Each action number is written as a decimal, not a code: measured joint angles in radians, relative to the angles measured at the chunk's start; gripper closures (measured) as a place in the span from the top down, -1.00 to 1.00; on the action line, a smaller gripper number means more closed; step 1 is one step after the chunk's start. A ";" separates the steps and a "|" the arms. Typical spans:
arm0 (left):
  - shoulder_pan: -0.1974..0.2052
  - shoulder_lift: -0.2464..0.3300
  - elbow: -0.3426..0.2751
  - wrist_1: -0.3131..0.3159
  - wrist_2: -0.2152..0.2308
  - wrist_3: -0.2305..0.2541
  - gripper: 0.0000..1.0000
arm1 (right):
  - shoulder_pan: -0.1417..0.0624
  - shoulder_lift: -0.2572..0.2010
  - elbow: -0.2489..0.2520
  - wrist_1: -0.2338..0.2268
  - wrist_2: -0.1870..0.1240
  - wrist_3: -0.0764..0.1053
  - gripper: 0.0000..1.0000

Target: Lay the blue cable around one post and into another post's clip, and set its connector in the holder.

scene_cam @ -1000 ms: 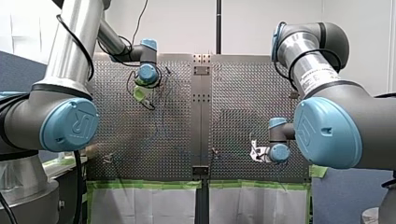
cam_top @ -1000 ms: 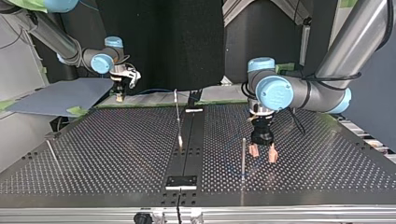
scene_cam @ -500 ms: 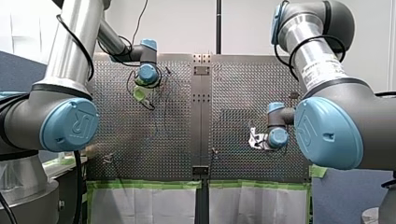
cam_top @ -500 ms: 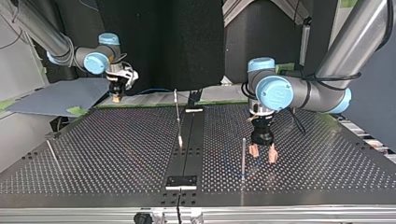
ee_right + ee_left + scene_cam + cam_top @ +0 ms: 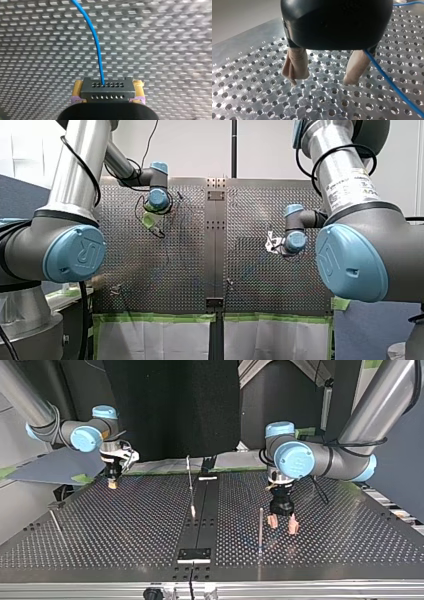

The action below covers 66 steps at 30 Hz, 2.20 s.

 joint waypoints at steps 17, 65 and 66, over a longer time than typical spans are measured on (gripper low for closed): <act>0.000 0.000 0.000 0.000 0.001 0.003 1.00 | 0.004 -0.150 -0.111 0.150 0.048 -0.035 -0.73; 0.005 0.000 0.000 0.000 0.004 0.003 1.00 | -0.242 -0.215 -0.005 0.077 0.052 -0.108 -0.69; 0.005 0.000 0.000 0.000 0.004 0.003 1.00 | -0.250 -0.215 -0.005 0.075 0.044 -0.109 -0.69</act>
